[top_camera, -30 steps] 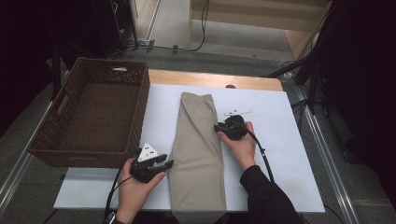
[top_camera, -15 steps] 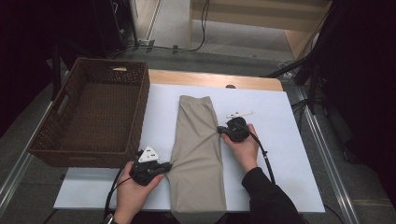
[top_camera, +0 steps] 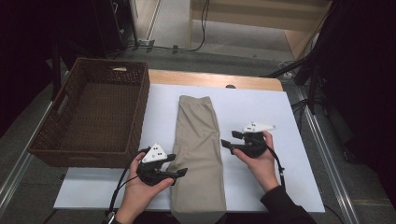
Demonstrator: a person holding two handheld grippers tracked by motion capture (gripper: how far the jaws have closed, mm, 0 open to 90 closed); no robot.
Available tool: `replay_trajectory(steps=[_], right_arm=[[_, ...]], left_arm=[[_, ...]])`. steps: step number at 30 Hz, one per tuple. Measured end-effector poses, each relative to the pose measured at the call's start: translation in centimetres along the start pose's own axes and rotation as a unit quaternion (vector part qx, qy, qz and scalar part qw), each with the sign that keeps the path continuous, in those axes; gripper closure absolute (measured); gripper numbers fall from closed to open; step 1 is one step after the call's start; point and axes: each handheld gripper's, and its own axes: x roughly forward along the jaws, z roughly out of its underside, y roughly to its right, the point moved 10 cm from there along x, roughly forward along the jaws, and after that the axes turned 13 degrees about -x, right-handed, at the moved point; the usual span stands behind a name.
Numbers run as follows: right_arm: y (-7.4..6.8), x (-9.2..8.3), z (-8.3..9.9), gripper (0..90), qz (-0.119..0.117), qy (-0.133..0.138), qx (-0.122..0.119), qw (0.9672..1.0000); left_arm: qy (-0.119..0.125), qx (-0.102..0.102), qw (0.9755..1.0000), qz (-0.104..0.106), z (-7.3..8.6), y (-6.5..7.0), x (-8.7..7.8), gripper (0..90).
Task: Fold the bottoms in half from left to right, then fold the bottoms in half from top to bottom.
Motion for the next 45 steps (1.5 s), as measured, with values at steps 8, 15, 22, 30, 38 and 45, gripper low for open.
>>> replay_trajectory(steps=[8, 15, 22, 30, 38, 45], right_arm=[[-1.3, -5.4, 4.4, 13.3, 0.016, 0.017, 0.001, 0.9997], [-1.7, -7.5, 7.1, 7.9, 0.024, 0.018, 0.012, 0.9995], [-1.6, -7.9, 8.1, 0.0, 0.021, 0.018, 0.020, 0.9994], [-2.0, -7.0, 8.5, 0.0, 0.023, 0.005, 0.007, 0.9997], [-2.0, -6.6, 8.9, 0.0, 0.019, 0.005, 0.005, 0.9998], [-2.0, -6.7, 8.7, 0.0, 0.016, 0.008, 0.006, 0.9998]], left_arm=[[0.018, -0.002, 0.9995, 0.024, -3.7, -0.5, 1.1, 7.4], [0.023, 0.001, 0.9995, 0.022, -7.0, -2.0, 2.6, 1.8], [0.018, -0.006, 0.9997, 0.015, -9.5, -4.1, 4.3, 0.0], [0.011, -0.009, 0.9999, -0.004, -11.4, -6.8, 6.3, 0.0], [0.012, -0.037, 0.9993, -0.001, -13.0, -9.0, 8.6, 0.0], [-0.008, -0.055, 0.9980, -0.031, -13.6, -11.8, 10.7, 0.1]])
